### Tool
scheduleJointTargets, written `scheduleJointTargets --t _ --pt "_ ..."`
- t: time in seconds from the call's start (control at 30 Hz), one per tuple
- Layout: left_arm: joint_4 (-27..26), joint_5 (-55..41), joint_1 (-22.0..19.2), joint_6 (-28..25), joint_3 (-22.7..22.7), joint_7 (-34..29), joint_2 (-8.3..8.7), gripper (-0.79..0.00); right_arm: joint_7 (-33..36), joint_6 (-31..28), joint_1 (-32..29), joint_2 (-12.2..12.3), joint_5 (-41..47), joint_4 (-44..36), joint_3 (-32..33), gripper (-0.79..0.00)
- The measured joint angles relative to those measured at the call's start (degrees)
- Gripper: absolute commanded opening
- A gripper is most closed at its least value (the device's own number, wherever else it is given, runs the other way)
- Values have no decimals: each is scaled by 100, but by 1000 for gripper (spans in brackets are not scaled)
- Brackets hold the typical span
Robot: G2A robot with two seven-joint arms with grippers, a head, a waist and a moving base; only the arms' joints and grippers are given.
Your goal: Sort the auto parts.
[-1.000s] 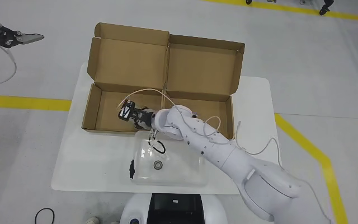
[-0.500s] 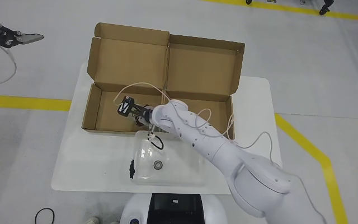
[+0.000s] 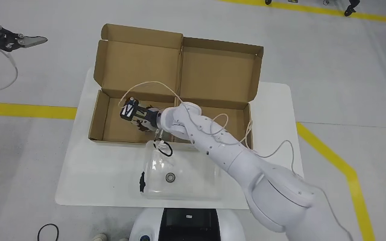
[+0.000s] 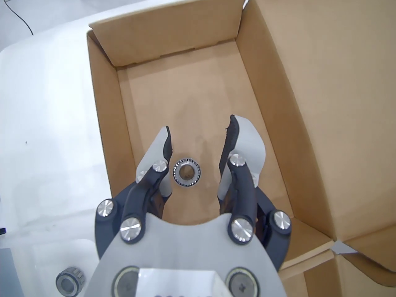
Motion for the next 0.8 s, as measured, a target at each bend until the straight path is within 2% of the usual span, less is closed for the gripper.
scheduleJointTargets --t 0.23,0.37,0.57,0.8 --pt "0 0 0 0 0 0 0 0 264 3 -748 535 -501 -1593 482 -446" --pt "0 0 0 0 0 0 0 0 592 -210 -1503 947 -897 -2889 926 -440" --pt "0 0 0 0 0 0 0 0 1249 -637 -2554 1400 -1324 -4485 1528 -440" --pt "0 0 0 0 0 0 0 0 1442 -1223 -3331 1701 -1716 -5328 1907 -434"
